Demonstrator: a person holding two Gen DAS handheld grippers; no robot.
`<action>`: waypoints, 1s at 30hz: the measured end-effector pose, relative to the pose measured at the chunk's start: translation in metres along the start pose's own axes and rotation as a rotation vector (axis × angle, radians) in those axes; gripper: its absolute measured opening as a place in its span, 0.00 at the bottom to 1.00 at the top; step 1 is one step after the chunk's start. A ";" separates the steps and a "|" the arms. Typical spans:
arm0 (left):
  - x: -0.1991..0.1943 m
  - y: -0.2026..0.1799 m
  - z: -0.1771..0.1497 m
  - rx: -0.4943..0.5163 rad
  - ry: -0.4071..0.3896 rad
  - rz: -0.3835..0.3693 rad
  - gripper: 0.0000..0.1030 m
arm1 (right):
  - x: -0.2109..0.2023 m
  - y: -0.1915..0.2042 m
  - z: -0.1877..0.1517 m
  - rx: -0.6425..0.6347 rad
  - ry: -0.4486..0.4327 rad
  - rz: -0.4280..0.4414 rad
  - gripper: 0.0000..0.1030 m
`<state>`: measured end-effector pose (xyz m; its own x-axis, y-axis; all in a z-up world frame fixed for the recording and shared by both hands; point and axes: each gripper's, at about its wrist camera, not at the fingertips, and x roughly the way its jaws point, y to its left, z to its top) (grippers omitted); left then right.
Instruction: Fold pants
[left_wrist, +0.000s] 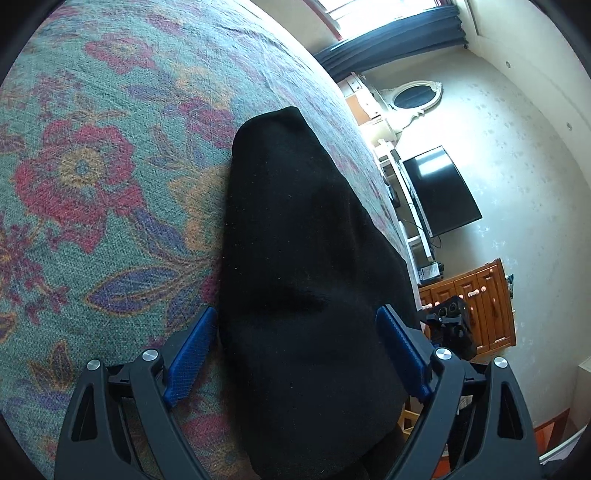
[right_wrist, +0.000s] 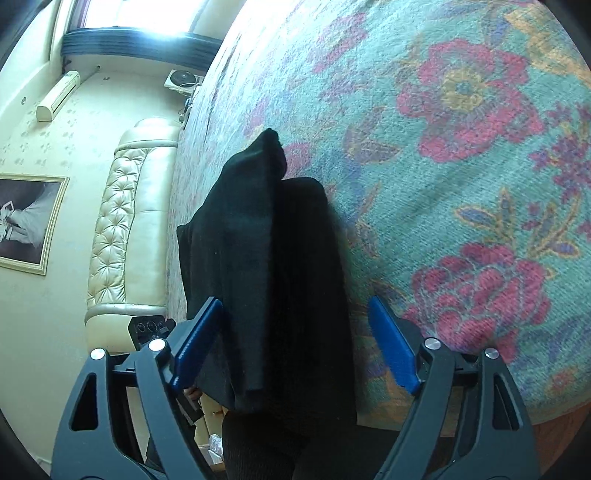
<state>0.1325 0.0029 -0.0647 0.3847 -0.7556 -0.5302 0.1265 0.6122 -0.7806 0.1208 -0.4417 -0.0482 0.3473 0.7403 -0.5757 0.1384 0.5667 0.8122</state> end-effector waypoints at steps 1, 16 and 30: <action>-0.001 -0.001 0.002 -0.008 -0.002 -0.003 0.84 | 0.003 0.006 -0.001 -0.005 0.001 0.002 0.84; 0.016 -0.001 0.009 -0.076 0.071 -0.048 0.90 | 0.009 0.005 0.002 -0.033 0.039 0.055 0.84; 0.033 -0.016 0.003 -0.040 0.085 -0.003 0.95 | 0.012 0.014 -0.003 -0.075 0.038 0.021 0.84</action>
<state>0.1456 -0.0312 -0.0688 0.3053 -0.7753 -0.5528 0.0898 0.6014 -0.7939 0.1239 -0.4234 -0.0441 0.3135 0.7649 -0.5628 0.0611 0.5752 0.8158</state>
